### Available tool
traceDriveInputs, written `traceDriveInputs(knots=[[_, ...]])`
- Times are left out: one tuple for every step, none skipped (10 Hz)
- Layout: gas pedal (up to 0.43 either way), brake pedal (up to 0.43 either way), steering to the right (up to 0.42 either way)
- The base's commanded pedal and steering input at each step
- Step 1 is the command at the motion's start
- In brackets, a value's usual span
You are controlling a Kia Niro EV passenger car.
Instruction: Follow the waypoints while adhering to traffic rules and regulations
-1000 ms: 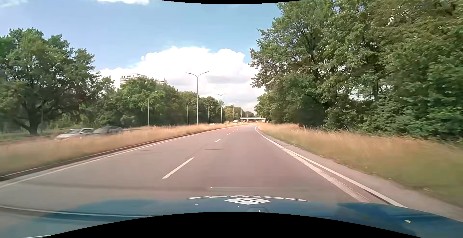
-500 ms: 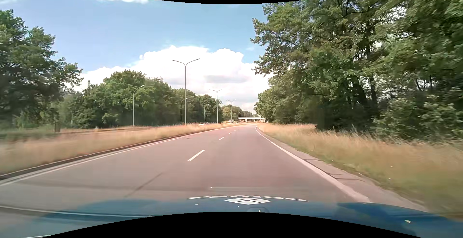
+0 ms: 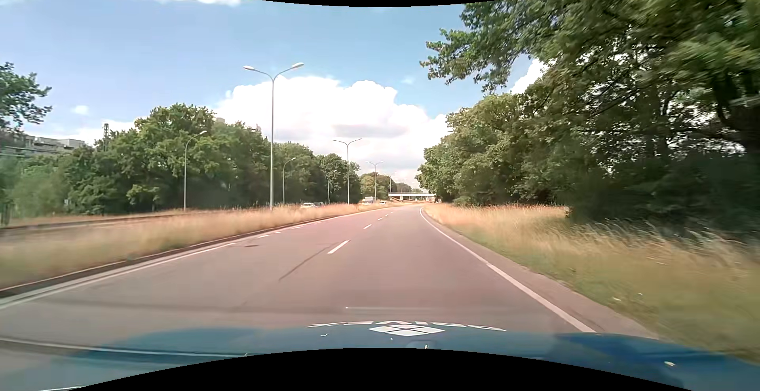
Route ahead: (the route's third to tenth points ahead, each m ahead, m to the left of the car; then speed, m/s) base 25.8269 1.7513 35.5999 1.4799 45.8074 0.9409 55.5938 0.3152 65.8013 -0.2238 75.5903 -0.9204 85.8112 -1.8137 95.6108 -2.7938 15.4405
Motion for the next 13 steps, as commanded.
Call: traceDriveInputs(knots=[[0.177, 0.0, 0.003], [0.177, 0.0, 0.003], [0.177, 0.0, 0.003], [0.177, 0.0, 0.004], [0.177, 0.0, 0.003], [0.177, 0.0, 0.003], [0.177, 0.0, 0.003], [0.177, 0.0, 0.003], [0.177, 0.0, 0.004], [0.177, 0.0, 0.003], [0.177, 0.0, 0.003], [0.177, 0.0, 0.003], [0.177, 0.0, 0.004]])
